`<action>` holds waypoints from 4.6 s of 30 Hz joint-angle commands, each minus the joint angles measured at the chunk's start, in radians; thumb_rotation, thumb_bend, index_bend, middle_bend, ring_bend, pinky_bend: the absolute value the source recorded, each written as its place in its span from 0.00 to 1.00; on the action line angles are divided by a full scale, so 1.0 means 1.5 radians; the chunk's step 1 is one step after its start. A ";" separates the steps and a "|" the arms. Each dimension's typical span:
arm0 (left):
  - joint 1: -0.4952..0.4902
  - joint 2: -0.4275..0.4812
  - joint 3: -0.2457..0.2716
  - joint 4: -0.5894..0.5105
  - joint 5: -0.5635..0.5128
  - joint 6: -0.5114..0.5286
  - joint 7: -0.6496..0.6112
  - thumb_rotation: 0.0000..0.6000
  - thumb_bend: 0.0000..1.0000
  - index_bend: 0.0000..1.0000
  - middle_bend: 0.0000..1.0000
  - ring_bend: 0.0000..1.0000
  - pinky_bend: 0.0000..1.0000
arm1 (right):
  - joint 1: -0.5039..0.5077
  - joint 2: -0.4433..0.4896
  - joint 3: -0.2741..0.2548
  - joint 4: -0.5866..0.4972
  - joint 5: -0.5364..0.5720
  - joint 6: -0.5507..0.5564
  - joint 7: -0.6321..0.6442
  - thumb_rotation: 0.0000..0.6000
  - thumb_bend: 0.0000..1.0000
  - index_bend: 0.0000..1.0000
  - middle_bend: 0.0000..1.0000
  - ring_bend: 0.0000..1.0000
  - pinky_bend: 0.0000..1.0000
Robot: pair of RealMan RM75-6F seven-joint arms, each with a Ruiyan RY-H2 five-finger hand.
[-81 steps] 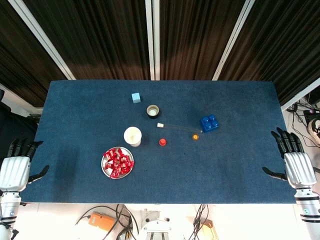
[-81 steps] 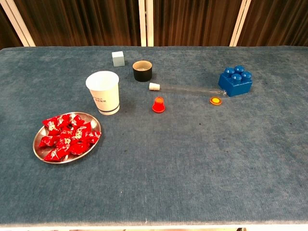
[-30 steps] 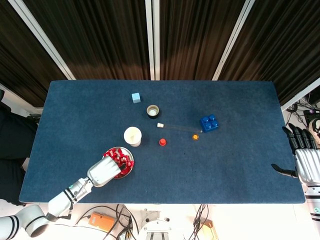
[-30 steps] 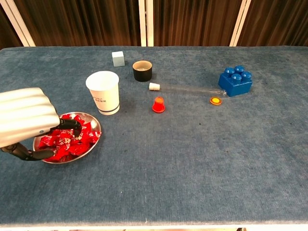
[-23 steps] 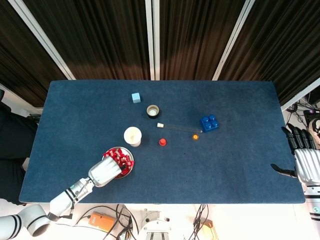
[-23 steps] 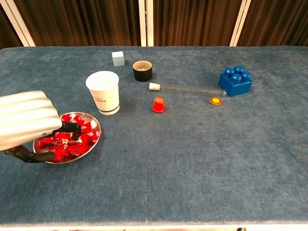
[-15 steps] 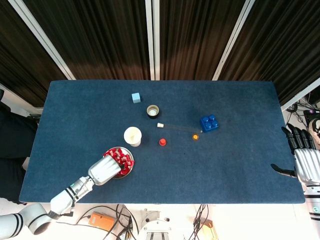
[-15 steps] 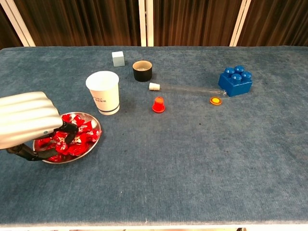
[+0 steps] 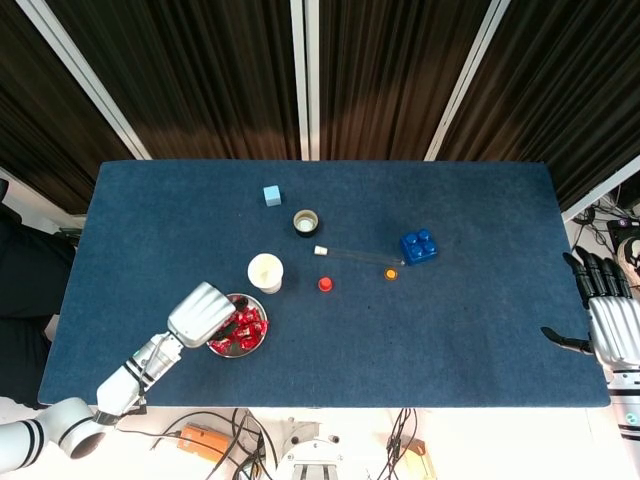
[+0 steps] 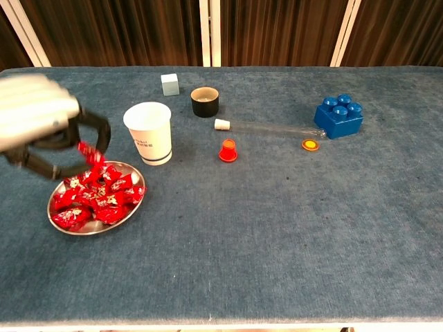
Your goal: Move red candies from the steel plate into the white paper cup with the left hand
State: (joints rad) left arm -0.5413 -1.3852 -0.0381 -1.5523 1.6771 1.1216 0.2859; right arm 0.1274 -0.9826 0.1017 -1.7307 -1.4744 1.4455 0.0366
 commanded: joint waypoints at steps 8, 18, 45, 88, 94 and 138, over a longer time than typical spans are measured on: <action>-0.075 -0.038 -0.125 0.030 -0.164 -0.056 -0.114 1.00 0.46 0.58 0.98 0.93 0.84 | 0.006 -0.002 0.002 0.007 0.000 -0.008 0.011 1.00 0.10 0.00 0.00 0.00 0.00; -0.105 -0.059 -0.112 0.050 -0.206 -0.100 -0.087 1.00 0.45 0.57 0.98 0.93 0.84 | 0.010 -0.005 0.003 0.014 0.002 -0.013 0.015 1.00 0.10 0.00 0.00 0.00 0.00; 0.062 0.031 0.015 -0.034 -0.137 0.104 -0.124 1.00 0.22 0.33 0.98 0.93 0.84 | 0.013 -0.008 0.004 0.009 -0.009 -0.005 0.011 1.00 0.10 0.00 0.00 0.00 0.00; 0.084 -0.097 0.054 0.109 -0.128 0.001 -0.135 1.00 0.35 0.49 0.98 0.93 0.84 | 0.006 0.003 -0.001 -0.004 -0.014 0.005 0.006 1.00 0.10 0.00 0.00 0.00 0.00; 0.078 -0.103 0.048 0.118 -0.120 0.001 -0.173 1.00 0.46 0.59 0.98 0.93 0.84 | 0.005 0.004 -0.001 -0.004 -0.013 0.006 0.007 1.00 0.10 0.00 0.00 0.00 0.00; -0.082 -0.075 -0.110 0.019 -0.251 -0.050 -0.108 0.96 0.16 0.34 0.98 0.93 0.83 | 0.000 0.002 0.001 0.008 -0.013 0.011 0.023 1.00 0.10 0.00 0.00 0.00 0.00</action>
State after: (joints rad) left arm -0.6792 -1.5078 -0.2072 -1.5082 1.2775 1.0157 0.1370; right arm 0.1279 -0.9799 0.1028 -1.7193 -1.4942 1.4619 0.0707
